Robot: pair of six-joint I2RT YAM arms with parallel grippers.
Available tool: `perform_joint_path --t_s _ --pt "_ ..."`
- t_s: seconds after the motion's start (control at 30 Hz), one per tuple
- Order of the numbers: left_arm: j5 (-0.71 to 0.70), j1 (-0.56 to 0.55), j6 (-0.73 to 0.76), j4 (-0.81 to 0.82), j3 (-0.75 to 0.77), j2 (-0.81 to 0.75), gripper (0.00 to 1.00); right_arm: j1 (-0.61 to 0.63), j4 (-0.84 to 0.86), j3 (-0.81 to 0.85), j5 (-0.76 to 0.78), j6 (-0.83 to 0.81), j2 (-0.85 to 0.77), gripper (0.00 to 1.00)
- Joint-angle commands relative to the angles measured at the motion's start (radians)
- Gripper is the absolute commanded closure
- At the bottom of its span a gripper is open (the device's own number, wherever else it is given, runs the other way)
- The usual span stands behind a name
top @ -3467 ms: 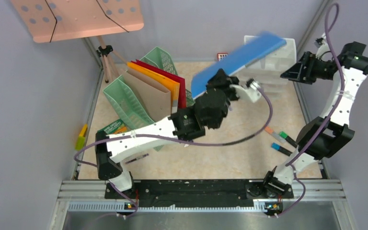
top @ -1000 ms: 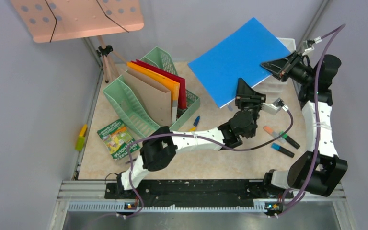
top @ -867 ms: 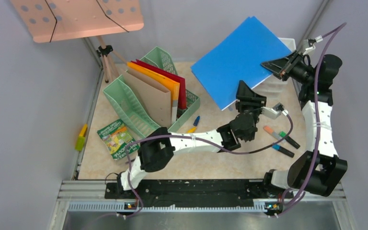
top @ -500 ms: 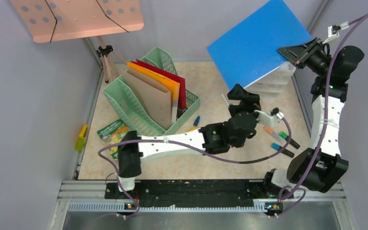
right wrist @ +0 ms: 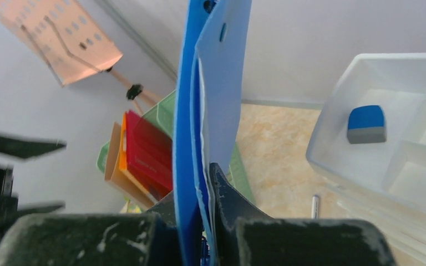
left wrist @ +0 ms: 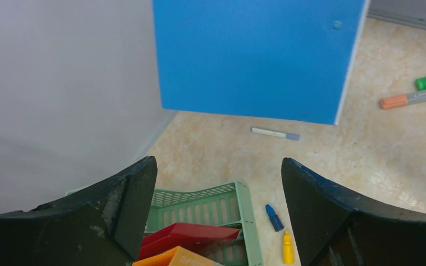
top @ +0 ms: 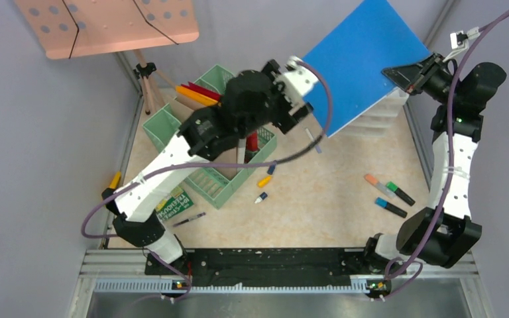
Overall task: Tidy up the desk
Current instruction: Place the folder in the storage box.
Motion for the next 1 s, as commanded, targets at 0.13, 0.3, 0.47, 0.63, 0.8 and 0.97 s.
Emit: perform_joint_path --t_s 0.13,0.3,0.47,0.63,0.8,0.97 --pt "0.527 0.272 -0.26 -0.106 0.14 -0.006 0.11 0.046 0.376 -0.138 -0.273 0.095 -0.148 1.0" --pt "0.708 0.373 -0.359 -0.089 0.17 0.038 0.07 0.066 0.392 -0.165 -0.349 0.083 -0.209 1.0" --pt "0.888 0.44 -0.462 -0.041 0.18 0.08 0.02 0.066 0.369 -0.173 -0.405 0.059 -0.248 1.0" --pt "0.906 0.462 -0.472 -0.011 0.178 0.101 0.02 0.067 0.362 -0.186 -0.463 0.048 -0.267 1.0" --pt "0.92 0.472 -0.444 0.048 0.126 0.082 0.02 0.067 0.33 -0.187 -0.499 0.02 -0.274 1.0" --pt "1.075 0.473 -0.432 0.061 0.118 0.114 0.02 0.066 0.322 -0.177 -0.509 0.019 -0.264 1.0"
